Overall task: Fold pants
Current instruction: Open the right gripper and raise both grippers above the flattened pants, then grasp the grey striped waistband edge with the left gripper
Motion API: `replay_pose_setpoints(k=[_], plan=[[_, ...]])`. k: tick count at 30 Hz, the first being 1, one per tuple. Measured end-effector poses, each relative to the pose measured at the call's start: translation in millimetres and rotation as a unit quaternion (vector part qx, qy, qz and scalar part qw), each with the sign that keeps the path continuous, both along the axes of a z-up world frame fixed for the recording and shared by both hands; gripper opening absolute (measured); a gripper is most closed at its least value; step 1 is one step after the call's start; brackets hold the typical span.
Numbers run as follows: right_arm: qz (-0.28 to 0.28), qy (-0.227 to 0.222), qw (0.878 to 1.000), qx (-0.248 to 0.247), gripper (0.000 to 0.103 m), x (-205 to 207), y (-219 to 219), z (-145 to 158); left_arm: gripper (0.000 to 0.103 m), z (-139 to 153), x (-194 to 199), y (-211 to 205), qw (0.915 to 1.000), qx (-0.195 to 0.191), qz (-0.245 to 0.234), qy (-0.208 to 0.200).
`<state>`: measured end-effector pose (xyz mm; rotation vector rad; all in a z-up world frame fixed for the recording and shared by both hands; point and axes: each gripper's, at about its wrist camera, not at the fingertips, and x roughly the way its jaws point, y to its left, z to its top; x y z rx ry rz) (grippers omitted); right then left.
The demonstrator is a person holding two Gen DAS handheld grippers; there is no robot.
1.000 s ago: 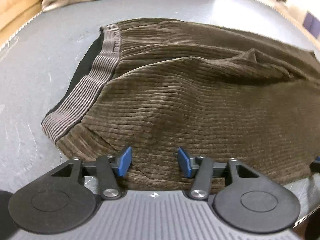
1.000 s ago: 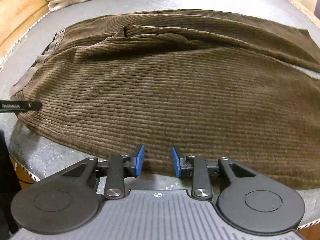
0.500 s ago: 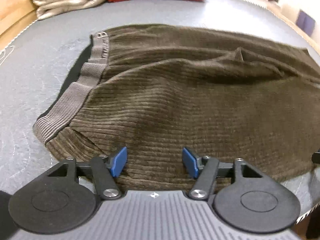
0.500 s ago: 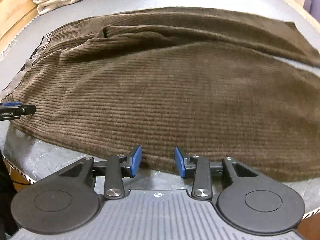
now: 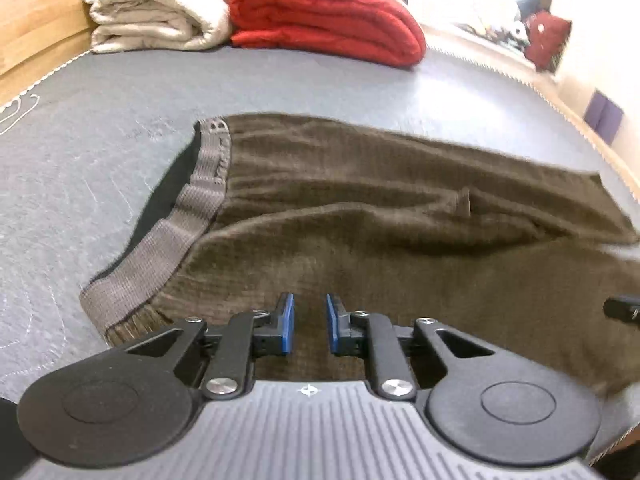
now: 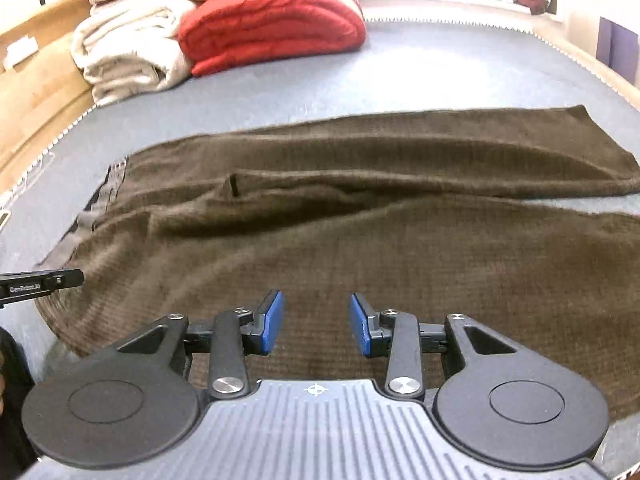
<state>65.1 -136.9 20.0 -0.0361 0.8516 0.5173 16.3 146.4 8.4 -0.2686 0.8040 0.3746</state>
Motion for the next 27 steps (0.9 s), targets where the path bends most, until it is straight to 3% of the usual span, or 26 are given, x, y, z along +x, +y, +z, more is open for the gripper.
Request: replay_pose_setpoints(k=[7, 13, 18, 21, 25, 27], plan=[[-0.019, 0.001, 0.997, 0.074, 0.039, 28.1, 0.2, 16.0, 0.019, 27.1, 40.7, 31.4, 1.0000, -0.009, 0.000, 0.000], [-0.008, 0.019, 0.995, 0.101, 0.039, 51.9, 1.4, 18.4, 0.019, 44.1, 117.0, 89.4, 0.9995, -0.030, -0.001, -0.013], [0.001, 0.032, 0.994, 0.108, 0.039, 65.2, 1.8, 21.9, 0.019, 32.1, 188.3, 140.2, 0.9995, -0.030, -0.002, 0.009], [0.000, 0.041, 0.992, 0.118, 0.040, 68.8, 0.7, 23.5, 0.031, 15.6, 229.3, 164.8, 0.9986, -0.038, -0.009, 0.036], [0.014, 0.027, 0.996, 0.083, 0.040, 65.3, 4.2, 23.6, 0.062, -5.1, 276.2, 182.0, 0.9978, -0.004, -0.017, 0.064], [0.027, 0.013, 0.998, 0.054, 0.040, 61.8, 5.5, 22.9, 0.065, -16.4, 291.7, 187.2, 0.9971, 0.000, -0.027, 0.072]])
